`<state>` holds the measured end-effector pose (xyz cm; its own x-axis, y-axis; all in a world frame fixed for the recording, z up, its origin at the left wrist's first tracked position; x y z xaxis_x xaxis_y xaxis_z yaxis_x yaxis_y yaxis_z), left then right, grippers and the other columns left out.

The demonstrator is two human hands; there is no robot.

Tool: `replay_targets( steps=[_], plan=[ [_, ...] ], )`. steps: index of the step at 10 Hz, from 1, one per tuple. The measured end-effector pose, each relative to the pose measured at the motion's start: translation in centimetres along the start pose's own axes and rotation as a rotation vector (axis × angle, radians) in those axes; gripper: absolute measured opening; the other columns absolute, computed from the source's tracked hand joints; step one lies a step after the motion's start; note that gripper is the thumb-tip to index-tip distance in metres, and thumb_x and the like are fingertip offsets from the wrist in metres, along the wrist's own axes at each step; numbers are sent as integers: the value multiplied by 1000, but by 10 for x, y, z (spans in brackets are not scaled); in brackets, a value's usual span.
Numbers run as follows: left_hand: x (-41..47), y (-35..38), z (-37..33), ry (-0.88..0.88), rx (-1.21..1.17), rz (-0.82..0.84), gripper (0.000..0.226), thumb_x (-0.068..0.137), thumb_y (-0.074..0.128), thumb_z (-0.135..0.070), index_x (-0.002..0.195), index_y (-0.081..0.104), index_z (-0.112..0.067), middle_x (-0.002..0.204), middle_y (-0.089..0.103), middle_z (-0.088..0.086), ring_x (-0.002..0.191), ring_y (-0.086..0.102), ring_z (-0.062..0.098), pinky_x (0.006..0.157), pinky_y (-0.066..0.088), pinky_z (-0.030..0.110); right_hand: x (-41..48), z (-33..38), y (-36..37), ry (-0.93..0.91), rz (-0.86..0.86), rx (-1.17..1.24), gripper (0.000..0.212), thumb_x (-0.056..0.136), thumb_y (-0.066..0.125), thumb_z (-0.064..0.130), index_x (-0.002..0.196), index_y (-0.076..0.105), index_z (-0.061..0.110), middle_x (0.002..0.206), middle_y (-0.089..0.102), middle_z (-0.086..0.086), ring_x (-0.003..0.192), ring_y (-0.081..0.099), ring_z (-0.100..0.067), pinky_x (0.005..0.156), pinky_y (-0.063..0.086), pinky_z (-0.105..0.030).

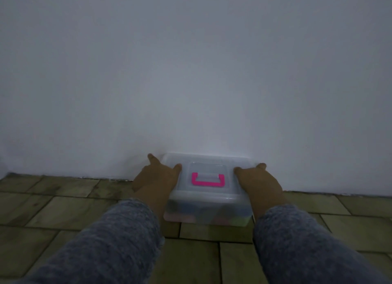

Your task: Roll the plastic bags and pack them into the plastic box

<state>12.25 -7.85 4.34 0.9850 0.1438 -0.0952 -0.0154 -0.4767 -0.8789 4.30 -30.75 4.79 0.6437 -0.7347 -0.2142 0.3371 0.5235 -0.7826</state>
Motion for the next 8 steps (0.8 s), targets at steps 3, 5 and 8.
replay_targets(
  steps=[3,5,8],
  plan=[
    [-10,1,-1,59,108,-233,83,75,43,-77,124,47,-11,121,54,10,106,56,29,81,46,40,-16,0,-2,-163,-240,-52,64,82,52,57,128,34,16,121,49,-13,107,54,-33,84,49,-44],
    [-9,-2,-1,130,163,-276,78,77,43,-76,122,50,-12,117,56,9,101,58,28,75,43,36,-17,0,-3,-215,-277,-93,58,84,52,55,124,37,15,118,50,-13,105,55,-32,82,49,-42],
    [-12,-2,-1,86,174,-287,81,77,35,-79,125,45,-14,121,52,10,106,54,32,87,40,46,-23,-1,-6,-176,-234,-58,64,80,51,60,124,39,15,119,52,-13,107,54,-33,90,46,-48]
  ],
)
Point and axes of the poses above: each hand's wrist, its own x-axis towards the middle knuckle, its own y-axis out of the palm, z = x × y, the point moved 1 cm from there along x, towards the middle knuckle
